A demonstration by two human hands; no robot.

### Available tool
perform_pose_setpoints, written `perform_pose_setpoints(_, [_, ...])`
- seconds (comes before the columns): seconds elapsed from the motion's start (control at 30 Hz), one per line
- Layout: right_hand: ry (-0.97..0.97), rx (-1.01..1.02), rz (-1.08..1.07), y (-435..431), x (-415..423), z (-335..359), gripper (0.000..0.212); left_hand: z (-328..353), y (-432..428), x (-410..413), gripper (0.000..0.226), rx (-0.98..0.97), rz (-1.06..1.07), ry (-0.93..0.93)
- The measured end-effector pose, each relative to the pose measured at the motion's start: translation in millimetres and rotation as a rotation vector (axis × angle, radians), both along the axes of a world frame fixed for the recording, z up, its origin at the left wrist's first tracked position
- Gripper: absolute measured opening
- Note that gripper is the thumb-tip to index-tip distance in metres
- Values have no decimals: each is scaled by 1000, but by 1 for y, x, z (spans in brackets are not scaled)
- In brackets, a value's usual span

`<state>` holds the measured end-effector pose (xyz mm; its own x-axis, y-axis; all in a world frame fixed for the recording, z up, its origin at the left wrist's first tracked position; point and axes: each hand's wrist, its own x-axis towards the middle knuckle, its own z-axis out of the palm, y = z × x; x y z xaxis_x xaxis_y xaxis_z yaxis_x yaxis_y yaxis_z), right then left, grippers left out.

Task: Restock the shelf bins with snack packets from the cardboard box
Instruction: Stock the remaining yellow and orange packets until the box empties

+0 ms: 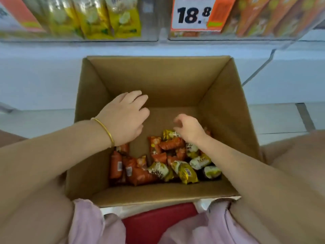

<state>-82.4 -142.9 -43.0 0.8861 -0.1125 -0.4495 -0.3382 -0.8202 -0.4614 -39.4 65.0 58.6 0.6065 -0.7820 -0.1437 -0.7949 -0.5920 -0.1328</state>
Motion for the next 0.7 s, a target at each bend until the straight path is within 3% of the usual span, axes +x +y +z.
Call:
perform_pose_setpoints(0.1, [171,-216,127,1,-17,-60,37,-7,8,-1,36,-31,-2,-1])
perform_pose_setpoints(0.23, [223,-506,377,6,-23,-98,57,-16,23,-6,37,23,8,45])
perform_pose_setpoints(0.4, [158,-666,581,13,-7,-122,43,-20,32,-10,42,121,63,111])
perform_pose_setpoints(0.5, [195,-578,614,5,-3,-124,41,-19,28,-12,49,266,127,171])
perform_pose_setpoints(0.7, [372,-7,338,10,34,-95,70,-22,20,-19,51,339,128,243])
